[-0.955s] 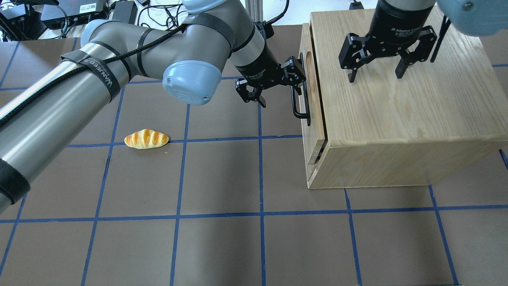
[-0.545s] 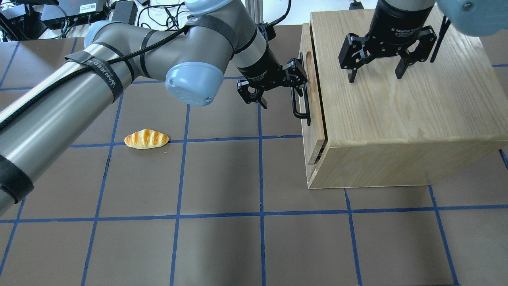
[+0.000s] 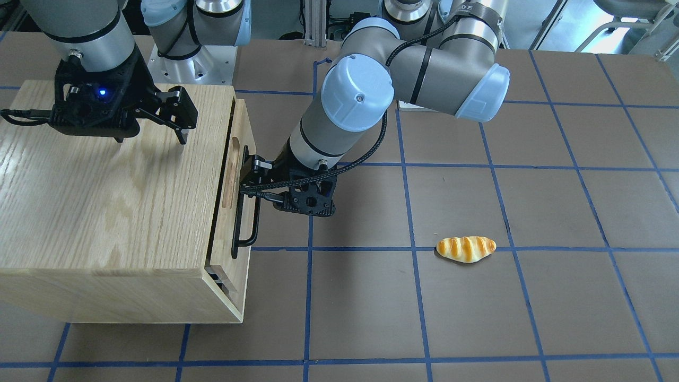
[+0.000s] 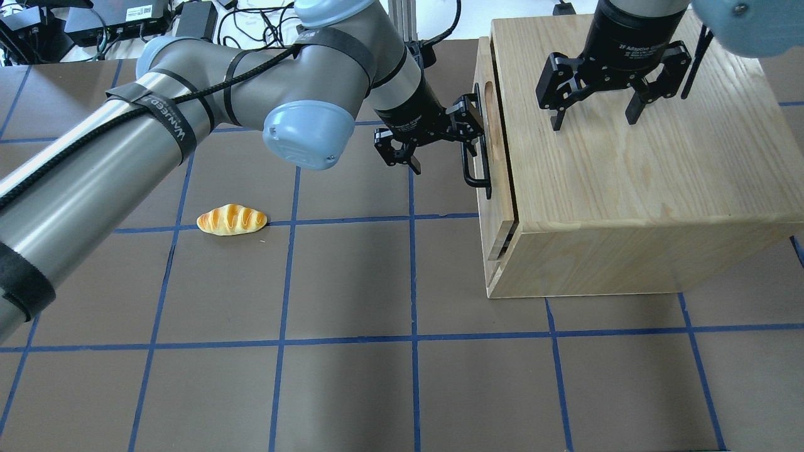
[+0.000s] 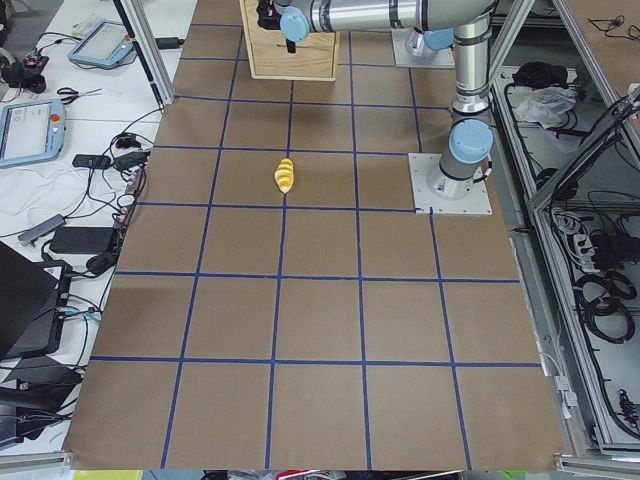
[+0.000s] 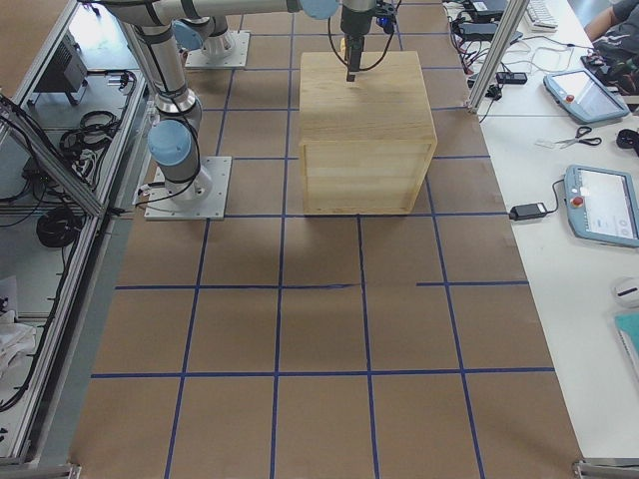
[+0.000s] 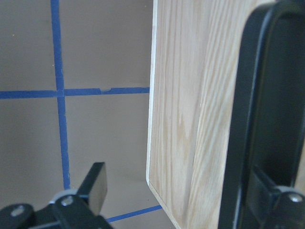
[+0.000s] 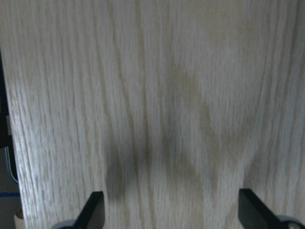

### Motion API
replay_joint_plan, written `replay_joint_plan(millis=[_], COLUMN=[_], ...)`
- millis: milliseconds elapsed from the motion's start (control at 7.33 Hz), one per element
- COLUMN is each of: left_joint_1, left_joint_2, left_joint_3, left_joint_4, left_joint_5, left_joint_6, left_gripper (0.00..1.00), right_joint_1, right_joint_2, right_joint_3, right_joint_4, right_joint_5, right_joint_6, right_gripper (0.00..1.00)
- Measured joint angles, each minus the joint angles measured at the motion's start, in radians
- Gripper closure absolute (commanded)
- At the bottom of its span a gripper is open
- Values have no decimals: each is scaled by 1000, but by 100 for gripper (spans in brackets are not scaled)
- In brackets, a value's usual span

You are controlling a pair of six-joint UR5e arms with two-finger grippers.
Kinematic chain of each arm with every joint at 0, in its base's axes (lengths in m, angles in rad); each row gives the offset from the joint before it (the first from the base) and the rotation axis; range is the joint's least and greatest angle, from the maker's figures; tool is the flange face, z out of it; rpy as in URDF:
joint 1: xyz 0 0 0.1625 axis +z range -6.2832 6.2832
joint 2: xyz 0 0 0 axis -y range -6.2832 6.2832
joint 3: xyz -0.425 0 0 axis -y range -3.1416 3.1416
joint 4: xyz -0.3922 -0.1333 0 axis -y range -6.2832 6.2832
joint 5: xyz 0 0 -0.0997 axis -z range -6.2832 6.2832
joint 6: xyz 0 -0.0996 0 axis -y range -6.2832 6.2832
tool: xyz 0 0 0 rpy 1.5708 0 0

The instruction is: Open upper drawer

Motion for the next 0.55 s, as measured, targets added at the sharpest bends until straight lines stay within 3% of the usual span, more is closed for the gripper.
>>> replay_joint_plan(millis=[545], left_joint_1=[4], left_joint_2=[10], left_joint_3=[-14], left_joint_4=[-6], left_joint_5=[20], left_joint_6=[25], left_gripper=[0], right_joint_1=[0], right_joint_2=[0], right_joint_3=[0], right_joint_4=[0], right_joint_5=[0], right_joint_6=[0], right_gripper=[0])
